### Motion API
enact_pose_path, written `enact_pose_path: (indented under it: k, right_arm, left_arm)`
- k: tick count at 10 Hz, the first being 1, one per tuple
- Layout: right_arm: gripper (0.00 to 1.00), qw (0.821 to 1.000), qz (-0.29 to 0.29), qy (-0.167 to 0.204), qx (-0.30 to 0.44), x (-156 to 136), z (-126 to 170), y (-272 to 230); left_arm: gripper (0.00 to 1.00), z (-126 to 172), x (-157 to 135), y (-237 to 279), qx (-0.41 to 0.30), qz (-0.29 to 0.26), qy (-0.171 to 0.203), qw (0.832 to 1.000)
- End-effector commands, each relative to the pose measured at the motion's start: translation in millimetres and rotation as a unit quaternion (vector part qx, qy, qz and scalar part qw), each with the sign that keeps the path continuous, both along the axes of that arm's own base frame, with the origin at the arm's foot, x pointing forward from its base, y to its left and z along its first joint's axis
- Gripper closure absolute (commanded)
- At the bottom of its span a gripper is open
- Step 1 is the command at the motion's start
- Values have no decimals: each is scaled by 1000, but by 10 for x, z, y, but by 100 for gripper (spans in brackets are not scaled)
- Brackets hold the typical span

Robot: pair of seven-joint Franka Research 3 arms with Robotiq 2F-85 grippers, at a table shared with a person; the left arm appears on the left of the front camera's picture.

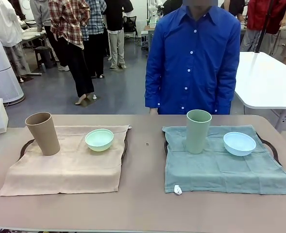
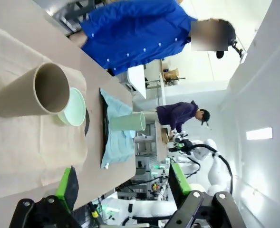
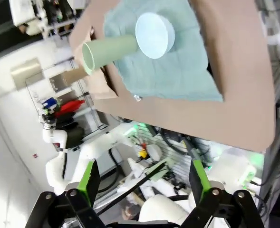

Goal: Set up a tray with a mat and arrange the tableware.
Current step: Place the Picnic Bowl and Reusable plastic cup back onto the Handle tray in front of the human's position.

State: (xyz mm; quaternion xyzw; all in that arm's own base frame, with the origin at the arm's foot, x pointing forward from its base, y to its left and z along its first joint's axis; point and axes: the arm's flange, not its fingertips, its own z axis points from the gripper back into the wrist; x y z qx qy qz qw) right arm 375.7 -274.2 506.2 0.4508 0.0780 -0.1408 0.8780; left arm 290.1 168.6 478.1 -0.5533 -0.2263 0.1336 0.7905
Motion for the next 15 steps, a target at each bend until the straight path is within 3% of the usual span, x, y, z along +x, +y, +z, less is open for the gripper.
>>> enact_pose_path:
  k: [1, 3, 5, 8, 9, 15]
  right_arm:
    - [2, 998, -23, 18, 50, 20, 39, -47]
    - [2, 996, -56, 40, 61, -133, -80, -72]
    - [2, 988, -127, 60, 56, -260, -200, -122]
    - [2, 982, -173, 65, 39, -371, -216, -169]
    - [2, 981, -177, 65, 36, -380, -219, -175]
    - [2, 985, -159, 67, 29, -387, -220, -294]
  left_arm:
    - [0, -30, -168, -123, -5, -19, 8, 1000]
    - [0, -20, -226, -121, 13, -38, 0, 999]
    - [0, -58, -265, -110, 43, -80, -32, 995]
    - [0, -111, -402, -62, 71, -208, -47, 974]
    - [0, -108, -408, -48, 84, -226, -48, 969]
    - [0, -124, -425, -177, 78, -215, -39, 973]
